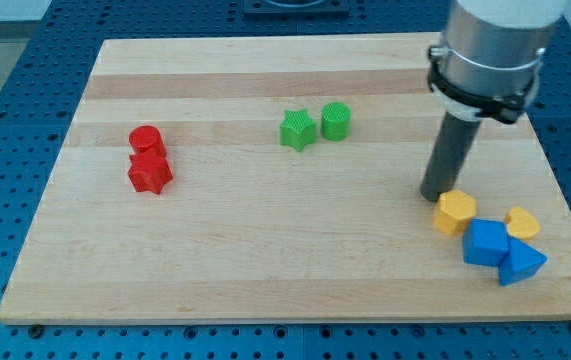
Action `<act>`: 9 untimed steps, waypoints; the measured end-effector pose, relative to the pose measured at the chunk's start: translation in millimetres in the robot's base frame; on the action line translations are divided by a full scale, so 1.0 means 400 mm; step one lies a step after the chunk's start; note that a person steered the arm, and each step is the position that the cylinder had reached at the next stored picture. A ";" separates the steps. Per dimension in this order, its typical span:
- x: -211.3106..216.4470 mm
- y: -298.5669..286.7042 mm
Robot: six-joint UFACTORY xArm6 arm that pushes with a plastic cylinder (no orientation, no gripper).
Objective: Move red circle left to the green star
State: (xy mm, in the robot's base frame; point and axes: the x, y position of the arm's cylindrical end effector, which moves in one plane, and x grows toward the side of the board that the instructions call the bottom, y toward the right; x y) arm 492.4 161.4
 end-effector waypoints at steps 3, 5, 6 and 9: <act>0.108 -0.152; 0.133 -0.714; 0.074 -0.972; -0.218 -0.622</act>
State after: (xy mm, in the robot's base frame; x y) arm 405.2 -87.4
